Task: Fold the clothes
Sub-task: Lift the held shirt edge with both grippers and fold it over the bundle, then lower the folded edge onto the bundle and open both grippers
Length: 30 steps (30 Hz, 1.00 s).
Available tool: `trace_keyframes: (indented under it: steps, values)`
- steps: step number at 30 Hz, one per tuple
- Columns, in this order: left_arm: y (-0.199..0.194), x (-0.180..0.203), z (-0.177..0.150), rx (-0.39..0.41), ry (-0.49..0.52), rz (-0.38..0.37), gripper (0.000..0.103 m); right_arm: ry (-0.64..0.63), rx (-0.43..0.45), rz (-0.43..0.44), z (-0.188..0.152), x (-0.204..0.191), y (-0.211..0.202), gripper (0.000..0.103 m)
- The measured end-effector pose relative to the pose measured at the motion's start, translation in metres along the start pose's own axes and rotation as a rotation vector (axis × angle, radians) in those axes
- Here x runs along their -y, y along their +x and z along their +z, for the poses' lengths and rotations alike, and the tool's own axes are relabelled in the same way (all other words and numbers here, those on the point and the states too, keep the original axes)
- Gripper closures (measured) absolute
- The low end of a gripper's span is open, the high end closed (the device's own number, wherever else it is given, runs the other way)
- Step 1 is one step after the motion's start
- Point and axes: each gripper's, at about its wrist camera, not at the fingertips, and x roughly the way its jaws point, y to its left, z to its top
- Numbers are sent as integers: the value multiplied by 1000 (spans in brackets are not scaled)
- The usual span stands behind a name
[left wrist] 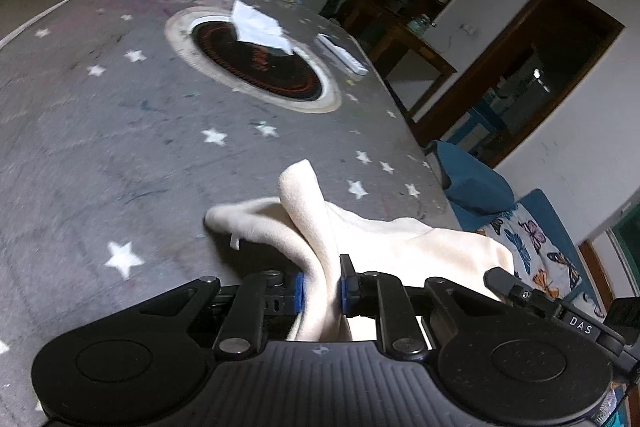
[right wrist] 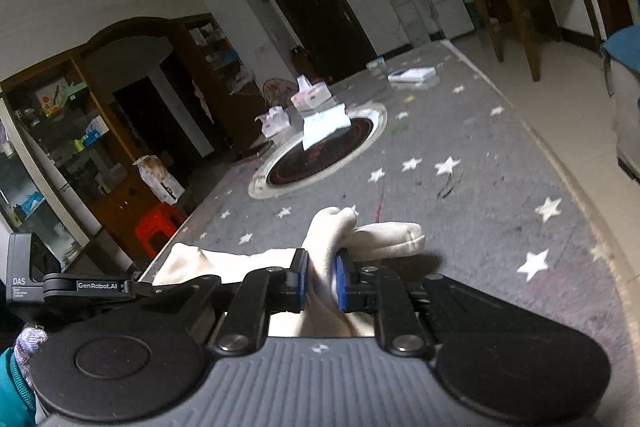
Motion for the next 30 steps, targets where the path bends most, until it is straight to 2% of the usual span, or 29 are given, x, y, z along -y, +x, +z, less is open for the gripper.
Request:
trace_keyframes:
  steps: [17, 25, 30]
  values:
    - [19, 79, 33, 27, 144, -76, 86, -89, 150, -103, 54, 1, -54, 90]
    - [34, 115, 48, 52, 226, -56, 86, -128, 183, -147, 78, 5, -61, 90]
    - [45, 123, 49, 58, 261, -36, 86, -126, 186, -162, 82, 12, -56, 90]
